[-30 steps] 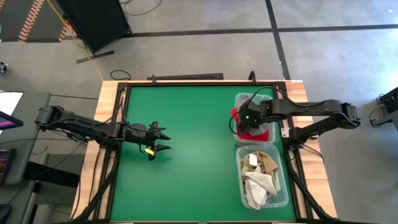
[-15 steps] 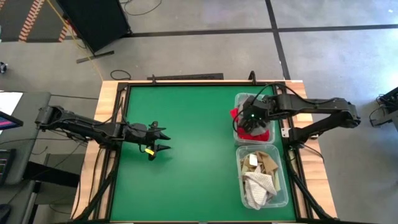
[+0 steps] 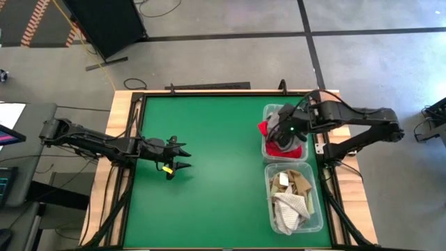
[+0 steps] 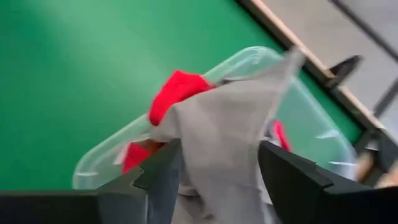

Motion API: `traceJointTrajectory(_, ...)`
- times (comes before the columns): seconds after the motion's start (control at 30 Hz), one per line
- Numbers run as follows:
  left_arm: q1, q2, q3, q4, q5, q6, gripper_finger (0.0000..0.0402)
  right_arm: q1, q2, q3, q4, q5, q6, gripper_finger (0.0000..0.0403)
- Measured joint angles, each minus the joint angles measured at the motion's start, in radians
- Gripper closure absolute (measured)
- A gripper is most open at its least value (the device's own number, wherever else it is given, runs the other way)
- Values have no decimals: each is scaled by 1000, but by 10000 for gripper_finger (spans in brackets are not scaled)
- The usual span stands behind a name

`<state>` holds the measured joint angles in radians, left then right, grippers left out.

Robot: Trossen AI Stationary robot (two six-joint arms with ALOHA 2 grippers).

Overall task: Sort towels by color in basket
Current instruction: Put the grey towel into the top transparent bin

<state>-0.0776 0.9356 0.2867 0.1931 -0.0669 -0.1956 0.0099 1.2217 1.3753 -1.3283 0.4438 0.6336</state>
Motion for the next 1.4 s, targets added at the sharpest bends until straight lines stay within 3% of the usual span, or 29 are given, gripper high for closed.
traceJointTrajectory(0.1,0,0,0,0,0,0,203,12,0,42,-63,60,13,177)
traceJointTrajectory(0.3,0,0,0,1,-18,7,203,73,0,75,-26,153,-15,222)
traceJointTrajectory(0.63,0,0,0,7,-35,15,203,83,28,-71,22,125,-21,385)
traceJointTrajectory(0.93,0,0,0,7,-35,10,203,-3,27,-280,112,123,2,386)
traceJointTrajectory(1.13,0,0,0,7,-35,8,203,-55,26,-436,296,8,-22,386)
traceJointTrajectory(1.4,0,0,0,7,-35,6,203,-98,25,-578,460,-48,-30,385)
